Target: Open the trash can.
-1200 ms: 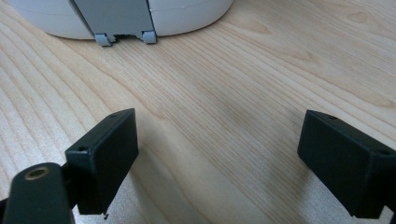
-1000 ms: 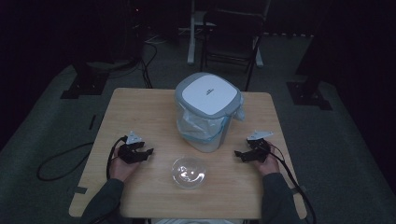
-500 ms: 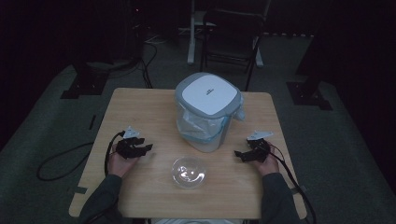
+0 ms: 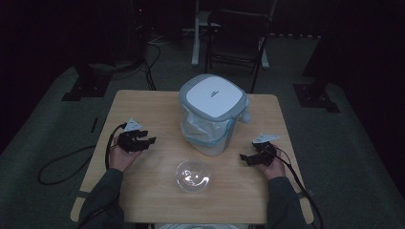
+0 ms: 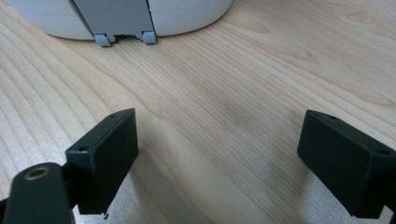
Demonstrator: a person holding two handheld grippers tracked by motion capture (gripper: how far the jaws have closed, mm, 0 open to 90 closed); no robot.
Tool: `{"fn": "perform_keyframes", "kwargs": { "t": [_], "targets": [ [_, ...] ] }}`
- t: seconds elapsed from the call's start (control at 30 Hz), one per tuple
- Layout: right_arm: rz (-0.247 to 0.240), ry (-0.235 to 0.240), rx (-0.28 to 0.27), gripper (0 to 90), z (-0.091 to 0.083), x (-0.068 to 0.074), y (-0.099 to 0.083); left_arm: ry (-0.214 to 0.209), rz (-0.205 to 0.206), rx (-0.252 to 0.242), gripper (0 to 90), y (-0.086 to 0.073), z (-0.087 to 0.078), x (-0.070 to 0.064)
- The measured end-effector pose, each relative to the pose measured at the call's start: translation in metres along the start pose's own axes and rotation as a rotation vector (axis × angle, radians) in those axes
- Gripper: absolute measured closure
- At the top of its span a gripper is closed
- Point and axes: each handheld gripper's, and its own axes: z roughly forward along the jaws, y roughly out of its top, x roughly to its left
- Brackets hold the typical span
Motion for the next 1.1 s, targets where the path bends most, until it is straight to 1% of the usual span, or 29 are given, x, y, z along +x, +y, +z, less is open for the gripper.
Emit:
{"fn": "perform_keyframes", "kwargs": {
  "t": [0.07, 0.1, 0.5, 0.7, 0.73, 0.77, 0.8, 0.87, 0.93, 1.03, 1.1],
  "targets": [
    [0.000, 0.000, 0.000, 11.6, 0.000, 0.000, 0.000, -0.001, 0.002, -0.005, 50.3, 0.002, -0.001, 0.001],
    [0.001, 0.000, 0.000, 11.6, 0.000, 0.000, 0.000, 0.000, 0.000, -0.016, 50.3, 0.006, -0.003, 0.001],
    [-0.001, 0.000, -0.001, 11.6, 0.000, 0.000, 0.000, -0.006, 0.011, -0.029, 49.8, 0.022, -0.009, 0.006],
    [-0.001, 0.000, 0.000, 11.6, 0.000, 0.000, 0.000, -0.015, 0.025, -0.043, 49.2, 0.035, -0.012, 0.006],
    [-0.001, 0.000, 0.000, 11.6, 0.000, 0.000, 0.000, -0.015, 0.025, -0.043, 49.2, 0.035, -0.012, 0.006],
    [-0.001, -0.001, 0.000, 11.6, 0.000, 0.000, 0.000, -0.019, 0.032, -0.047, 49.2, 0.038, -0.013, 0.007],
    [-0.001, -0.001, 0.000, 11.6, 0.000, 0.000, 0.000, -0.019, 0.032, -0.047, 49.2, 0.038, -0.013, 0.007],
    [-0.001, 0.000, 0.000, 11.6, 0.000, 0.000, 0.000, -0.027, 0.042, -0.060, 49.2, 0.044, -0.015, 0.006],
    [-0.001, -0.001, 0.000, 11.6, 0.000, 0.000, 0.000, -0.027, 0.045, -0.061, 49.2, 0.046, -0.015, 0.006],
    [-0.001, 0.000, 0.000, 11.6, 0.000, 0.000, 0.000, -0.027, 0.062, -0.058, 49.3, 0.054, -0.016, 0.006],
    [-0.001, 0.000, 0.000, 11.6, 0.000, 0.000, 0.000, -0.029, 0.064, -0.063, 49.2, 0.058, -0.016, 0.005]
  ]
}}
